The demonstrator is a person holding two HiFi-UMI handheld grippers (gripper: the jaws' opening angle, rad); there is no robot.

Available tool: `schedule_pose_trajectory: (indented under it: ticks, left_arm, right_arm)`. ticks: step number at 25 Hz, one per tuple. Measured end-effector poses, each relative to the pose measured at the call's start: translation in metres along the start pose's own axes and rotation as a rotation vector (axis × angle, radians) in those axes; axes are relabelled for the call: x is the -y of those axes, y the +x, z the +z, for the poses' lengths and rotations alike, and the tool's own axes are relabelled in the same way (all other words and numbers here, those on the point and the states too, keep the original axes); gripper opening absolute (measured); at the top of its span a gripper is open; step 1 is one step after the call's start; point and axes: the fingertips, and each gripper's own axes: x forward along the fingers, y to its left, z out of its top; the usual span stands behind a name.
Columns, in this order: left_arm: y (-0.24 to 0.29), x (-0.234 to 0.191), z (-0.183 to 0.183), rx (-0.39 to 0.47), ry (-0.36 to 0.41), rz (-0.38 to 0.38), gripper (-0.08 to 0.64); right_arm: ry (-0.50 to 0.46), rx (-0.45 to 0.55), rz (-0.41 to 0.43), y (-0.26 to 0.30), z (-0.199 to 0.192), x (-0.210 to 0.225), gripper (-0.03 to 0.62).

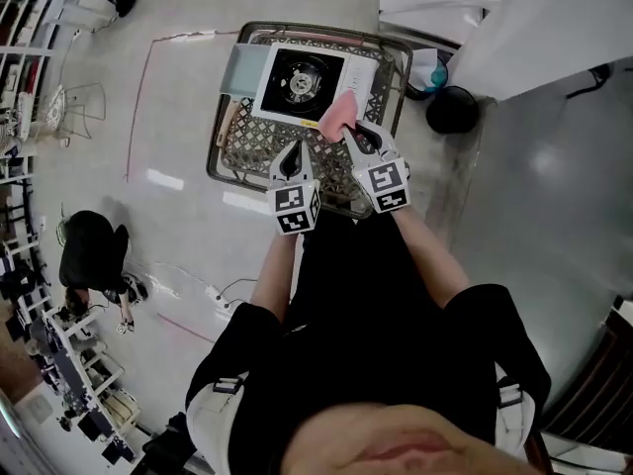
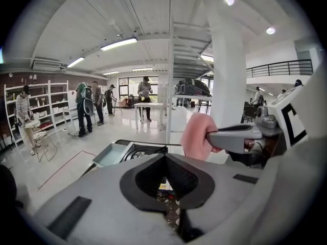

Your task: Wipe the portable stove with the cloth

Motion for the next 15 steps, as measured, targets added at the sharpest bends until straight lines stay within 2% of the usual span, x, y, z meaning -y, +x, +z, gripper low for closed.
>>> schedule_pose_trajectory:
  ticks: [4, 7, 11, 15]
  left_arm:
    - [-0.017, 0.016, 0.007, 0.02, 0.044, 0.008, 0.0]
    - [-0.04, 0.024, 0.007, 0.033, 0.067, -0.011, 0.0]
    - [-0.057, 0.027, 0.004, 0.056, 0.033, -0.049, 0.0]
    - [-0.073, 0.027, 0.001, 0.094, 0.019, -0.059, 0.0]
  right_arm:
    - [-0.031, 0.033, -0.026, -0.025, 0.002, 0.005, 0.032]
    - [-0.04, 0.046, -0.038, -0.041, 0.002, -0.009, 0.029]
    - [-0.087, 0.03, -0.055, -0.054, -0.003, -0.027, 0.026]
    - [-0.069, 0.099, -0.04, -0.069, 0.014, -0.04, 0.025]
